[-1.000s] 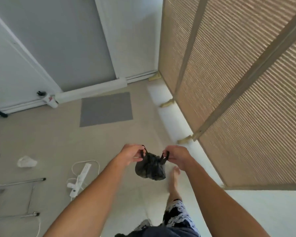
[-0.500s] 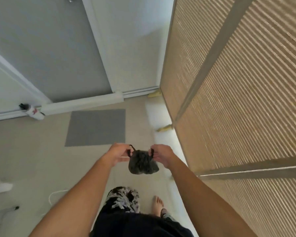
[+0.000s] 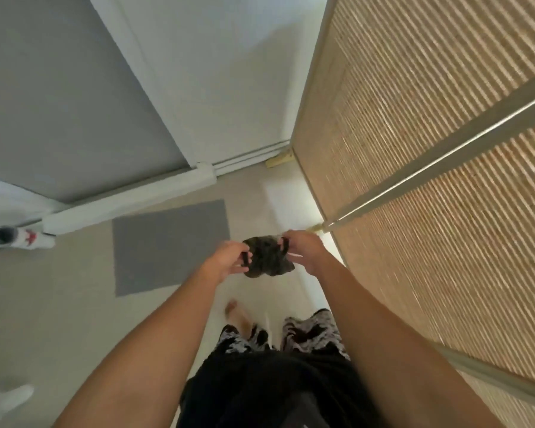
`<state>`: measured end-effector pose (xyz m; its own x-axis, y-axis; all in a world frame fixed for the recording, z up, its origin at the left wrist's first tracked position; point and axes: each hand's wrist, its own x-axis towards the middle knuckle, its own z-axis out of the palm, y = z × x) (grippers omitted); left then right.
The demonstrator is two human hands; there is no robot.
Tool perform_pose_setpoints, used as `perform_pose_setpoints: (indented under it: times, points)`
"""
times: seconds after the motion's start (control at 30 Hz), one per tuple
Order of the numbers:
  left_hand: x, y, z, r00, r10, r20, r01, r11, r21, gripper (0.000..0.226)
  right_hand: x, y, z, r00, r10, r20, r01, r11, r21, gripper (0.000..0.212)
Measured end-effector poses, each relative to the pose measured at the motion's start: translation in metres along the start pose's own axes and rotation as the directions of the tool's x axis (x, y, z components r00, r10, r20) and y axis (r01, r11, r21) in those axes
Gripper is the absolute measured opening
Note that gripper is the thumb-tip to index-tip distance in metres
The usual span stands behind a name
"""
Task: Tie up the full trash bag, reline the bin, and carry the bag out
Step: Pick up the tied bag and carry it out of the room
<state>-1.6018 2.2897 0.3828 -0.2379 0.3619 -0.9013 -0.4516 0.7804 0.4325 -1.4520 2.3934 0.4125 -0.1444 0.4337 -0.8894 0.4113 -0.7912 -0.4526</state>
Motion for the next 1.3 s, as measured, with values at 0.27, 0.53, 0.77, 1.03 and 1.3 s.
perform_pose_setpoints:
  times: [0.27,0.53,0.77,1.03,1.3]
  points:
    - [0.068,0.073,-0.007,0.997,-0.018,-0.076,0.023,0.997,0.070,0.009,0.097,-0.070,0.021,0.998,0.059,0.020,-0.055,0.987,-0.150,0.015]
    - [0.146,0.092,0.005,0.974,-0.156,-0.165,0.153,0.988,-0.033,0.011,0.178,-0.100,0.028,0.987,0.154,0.034,-0.148,0.979,-0.140,0.012]
    - [0.244,0.125,0.007,0.981,-0.141,-0.132,0.144,0.990,0.007,0.011,0.259,-0.114,0.038,0.981,0.187,-0.045,-0.189,0.980,-0.054,0.015]
    - [0.353,0.123,0.020,0.981,-0.180,-0.068,0.180,0.984,-0.011,0.010,0.353,-0.112,0.047,0.957,0.278,-0.081,-0.275,0.960,0.048,0.031]
    - [0.393,0.101,0.014,0.972,-0.227,-0.066,0.224,0.973,-0.046,0.024,0.387,-0.094,0.044,0.959,0.271,-0.085,-0.259,0.957,0.134,0.040]
